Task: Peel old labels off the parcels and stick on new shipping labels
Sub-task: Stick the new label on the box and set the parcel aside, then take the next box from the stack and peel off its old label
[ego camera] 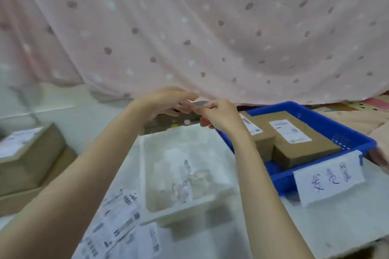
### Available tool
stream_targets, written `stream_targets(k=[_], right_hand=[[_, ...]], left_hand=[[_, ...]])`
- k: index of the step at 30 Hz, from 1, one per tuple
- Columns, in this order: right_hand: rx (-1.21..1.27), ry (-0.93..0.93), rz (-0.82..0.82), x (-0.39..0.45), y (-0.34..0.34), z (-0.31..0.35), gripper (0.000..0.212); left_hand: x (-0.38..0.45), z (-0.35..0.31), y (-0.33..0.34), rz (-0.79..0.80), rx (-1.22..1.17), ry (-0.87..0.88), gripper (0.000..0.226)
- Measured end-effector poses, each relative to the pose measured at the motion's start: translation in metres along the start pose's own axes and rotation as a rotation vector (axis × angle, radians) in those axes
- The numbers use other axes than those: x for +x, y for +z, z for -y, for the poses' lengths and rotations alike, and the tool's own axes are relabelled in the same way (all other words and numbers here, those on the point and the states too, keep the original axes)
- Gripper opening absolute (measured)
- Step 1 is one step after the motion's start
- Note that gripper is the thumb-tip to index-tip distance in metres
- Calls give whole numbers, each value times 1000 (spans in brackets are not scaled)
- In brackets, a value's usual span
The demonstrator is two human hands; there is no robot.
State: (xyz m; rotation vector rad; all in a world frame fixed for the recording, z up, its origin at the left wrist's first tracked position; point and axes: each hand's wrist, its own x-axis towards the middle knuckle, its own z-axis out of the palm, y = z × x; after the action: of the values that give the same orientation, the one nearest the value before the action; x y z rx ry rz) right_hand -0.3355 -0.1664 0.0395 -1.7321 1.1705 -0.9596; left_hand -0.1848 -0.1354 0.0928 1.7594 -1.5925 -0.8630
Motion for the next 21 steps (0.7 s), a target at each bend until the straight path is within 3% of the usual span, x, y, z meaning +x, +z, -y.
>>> stream_targets(k=[7,12,13,15,18,19,21], right_hand=[[103,38,314,-26,147,54,52],[117,105,389,-32,235,62,69],[122,113,411,-33,252,64,67],[106,119,454,-34,284,70,59],[63,138,494,-36,327,78,68],[44,143,505,-37,340,81,68],[35,145,518,-37,364,87,66]], left_hand=[[-134,112,-113,-473,-67,-297,34],[-195,197,-156,-799,-96,-501,32],[-203,215,-164,-877,-116,-564,42],[-212,253,-174,-1025,-246,-714,90],[-210,305,-186,-1135,-524,-793,144],[-208,317,-187,-1149,-608,-788,155],[-203,321,-190,-1190,-743,-763,150]])
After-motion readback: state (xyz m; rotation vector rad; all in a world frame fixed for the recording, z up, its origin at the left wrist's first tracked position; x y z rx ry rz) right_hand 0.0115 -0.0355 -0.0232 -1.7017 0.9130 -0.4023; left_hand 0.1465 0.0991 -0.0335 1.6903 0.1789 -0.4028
